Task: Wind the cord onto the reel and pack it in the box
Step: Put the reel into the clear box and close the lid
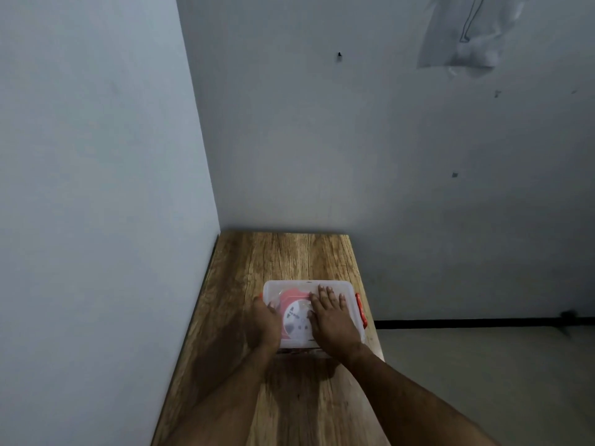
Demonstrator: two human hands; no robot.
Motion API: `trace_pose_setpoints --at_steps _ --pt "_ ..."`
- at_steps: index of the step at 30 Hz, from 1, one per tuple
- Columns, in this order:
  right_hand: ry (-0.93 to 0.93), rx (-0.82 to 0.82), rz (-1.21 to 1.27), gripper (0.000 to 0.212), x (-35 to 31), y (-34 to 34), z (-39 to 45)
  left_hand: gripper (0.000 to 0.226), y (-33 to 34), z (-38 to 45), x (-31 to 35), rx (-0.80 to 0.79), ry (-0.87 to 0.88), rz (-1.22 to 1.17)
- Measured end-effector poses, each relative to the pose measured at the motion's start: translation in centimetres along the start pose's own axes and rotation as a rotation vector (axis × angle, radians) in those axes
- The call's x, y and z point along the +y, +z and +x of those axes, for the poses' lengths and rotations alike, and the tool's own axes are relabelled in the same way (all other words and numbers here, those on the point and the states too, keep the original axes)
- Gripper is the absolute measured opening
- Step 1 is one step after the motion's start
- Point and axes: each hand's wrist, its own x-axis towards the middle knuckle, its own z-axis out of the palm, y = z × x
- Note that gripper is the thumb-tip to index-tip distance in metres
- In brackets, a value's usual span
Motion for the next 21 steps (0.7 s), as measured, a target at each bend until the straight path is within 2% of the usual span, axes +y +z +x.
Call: trace_pose_setpoints --at_steps 3,5,8,10,11,12,15,17,19,21 --pt "-0.010 -0.022 0.012 0.091 0.0 -0.3 -0.1 0.035 0.0 -0.3 0.3 0.012 0.061 0.123" --pt "-0.032 -0.029 0.016 0.092 0.0 -0.3 -0.2 0.051 0.2 -0.3 -0.1 -0.008 0.102 0.294" --pt "-0.028 0.058 0.018 0.065 0.0 -0.3 -0.3 0.083 0.8 0.2 -1.0 0.015 0.336 0.560" --pt "0.037 0.127 0.019 0.064 0.2 -0.8 -0.2 0.083 1.4 0.4 -1.0 0.039 0.527 0.578" --pt "0.081 0.151 0.025 0.066 0.4 -1.3 -0.2 0.082 1.4 0.6 -0.7 0.048 0.549 0.557" --pt "0.124 0.163 0.036 0.069 0.8 -1.8 -0.1 0.082 1.6 1.0 -0.9 0.046 0.513 0.492" --pt "0.267 0.177 0.113 0.070 2.7 -3.1 0.0 0.083 0.8 1.0 -0.5 -0.091 0.124 0.076" --pt "0.359 0.156 0.216 0.076 4.7 -2.4 0.0 0.074 0.2 1.6 -0.7 -0.176 -0.072 -0.143" --pt "0.441 0.127 0.408 0.081 6.2 -1.7 -0.3 0.066 -0.4 2.2 -1.1 -0.261 -0.196 -0.181" --pt "0.492 0.159 0.652 0.070 6.8 -1.0 -0.6 0.060 -0.5 2.6 -1.8 -0.298 -0.223 -0.178"
